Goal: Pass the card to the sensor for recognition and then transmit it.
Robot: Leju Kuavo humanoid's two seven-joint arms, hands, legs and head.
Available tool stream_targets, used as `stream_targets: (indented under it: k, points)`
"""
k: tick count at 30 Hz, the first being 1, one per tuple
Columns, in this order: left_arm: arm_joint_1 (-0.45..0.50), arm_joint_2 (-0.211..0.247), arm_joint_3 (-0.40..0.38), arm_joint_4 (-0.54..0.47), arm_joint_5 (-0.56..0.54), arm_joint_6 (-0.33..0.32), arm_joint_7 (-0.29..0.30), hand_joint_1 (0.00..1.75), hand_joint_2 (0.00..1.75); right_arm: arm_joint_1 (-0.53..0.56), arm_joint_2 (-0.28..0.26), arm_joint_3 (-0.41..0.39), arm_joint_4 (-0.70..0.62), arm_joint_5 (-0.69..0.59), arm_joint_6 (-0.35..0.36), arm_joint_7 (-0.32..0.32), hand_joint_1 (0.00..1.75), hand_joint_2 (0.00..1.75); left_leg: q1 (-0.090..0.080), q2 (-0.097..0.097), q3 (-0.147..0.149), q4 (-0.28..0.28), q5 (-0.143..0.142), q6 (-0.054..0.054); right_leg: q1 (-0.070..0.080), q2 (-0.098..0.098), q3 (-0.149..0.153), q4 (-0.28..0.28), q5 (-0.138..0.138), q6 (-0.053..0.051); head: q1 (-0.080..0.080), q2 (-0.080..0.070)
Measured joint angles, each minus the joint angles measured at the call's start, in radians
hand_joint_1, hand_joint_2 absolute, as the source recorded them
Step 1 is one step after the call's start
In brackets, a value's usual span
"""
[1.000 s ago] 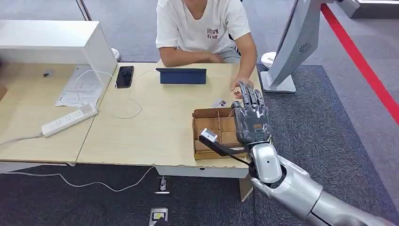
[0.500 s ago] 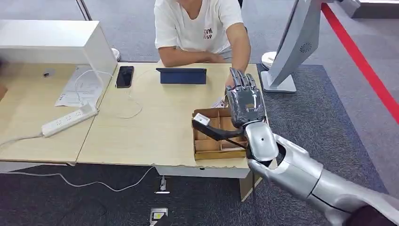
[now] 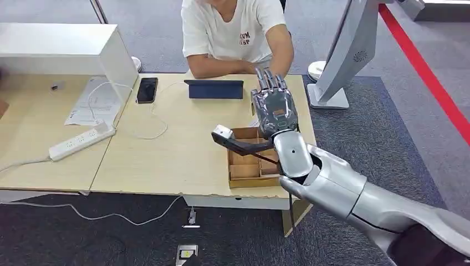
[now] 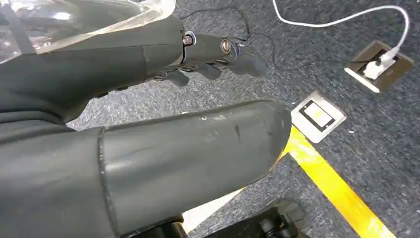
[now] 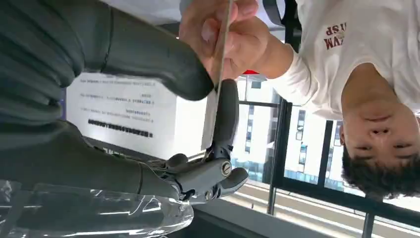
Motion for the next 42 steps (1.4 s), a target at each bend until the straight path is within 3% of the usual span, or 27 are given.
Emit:
stream_targets:
  k: [17,23,26,27,32,33,36,42]
  points:
    - [0.004,-0.004,0.0,0.03,0.014,-0.001,-0.005,0.0,0.0,-0.013,0.024,0.048,0.063,0.059,0.02,0.0,0.0,1.75,0.0,0.0,0.0,0.0,0.0,0.0,0.0,0.0,0.0,0.0,0.0,0.0,0.0,0.0]
    - [0.014,-0.005,0.0,0.042,0.028,0.01,-0.014,0.0,0.0,-0.037,0.019,0.061,0.063,0.185,0.043,0.0,0.0,1.75,0.0,0.0,0.0,0.0,0.0,0.0,0.0,0.0,0.0,0.0,0.0,0.0,0.0,0.0]
    - [0.019,-0.005,0.0,0.048,0.032,0.013,-0.019,0.0,0.0,-0.064,0.002,0.077,0.038,0.313,0.015,0.0,0.0,1.75,0.0,0.0,0.0,0.0,0.0,0.0,0.0,0.0,-0.001,0.0,0.0,0.0,0.0,0.0]
    - [0.021,-0.005,0.0,0.05,0.032,0.016,-0.021,0.0,0.0,-0.073,-0.011,0.081,0.022,0.393,-0.018,0.0,0.0,0.0,0.0,0.0,0.0,0.0,0.0,0.0,0.0,0.0,-0.001,0.0,0.0,0.0,0.0,0.0]
    - [0.026,-0.01,0.0,0.057,0.042,0.027,-0.026,0.0,0.0,-0.085,-0.1,0.069,-0.069,0.611,-0.138,0.001,0.0,0.0,0.0,0.0,0.0,0.001,0.0,0.0,0.0,0.0,0.0,-0.001,0.0,0.0,0.0,0.0]
    - [0.026,-0.01,0.0,0.058,0.043,0.029,-0.027,0.0,0.0,-0.093,-0.121,0.069,-0.09,0.618,-0.157,0.002,0.0,1.75,0.0,0.0,0.001,0.002,0.0,0.0,0.0,0.0,0.0,-0.001,0.0,0.0,0.0,0.0]
    - [0.032,-0.01,0.0,0.063,0.052,0.04,-0.041,0.0,0.0,-0.134,-0.209,0.059,-0.156,0.623,-0.214,0.002,0.0,1.75,0.0,0.0,0.0,0.003,0.0,0.0,0.0,0.0,0.0,-0.001,0.0,0.001,0.0,0.0]
    - [0.05,-0.016,0.028,0.09,0.042,0.045,-0.085,0.0,0.0,-0.151,-0.443,-0.021,-0.322,0.624,-0.292,0.003,0.0,1.75,0.0,0.0,0.002,0.005,-0.001,0.002,0.0,0.0,0.0,-0.002,0.001,0.002,-0.001,0.0]
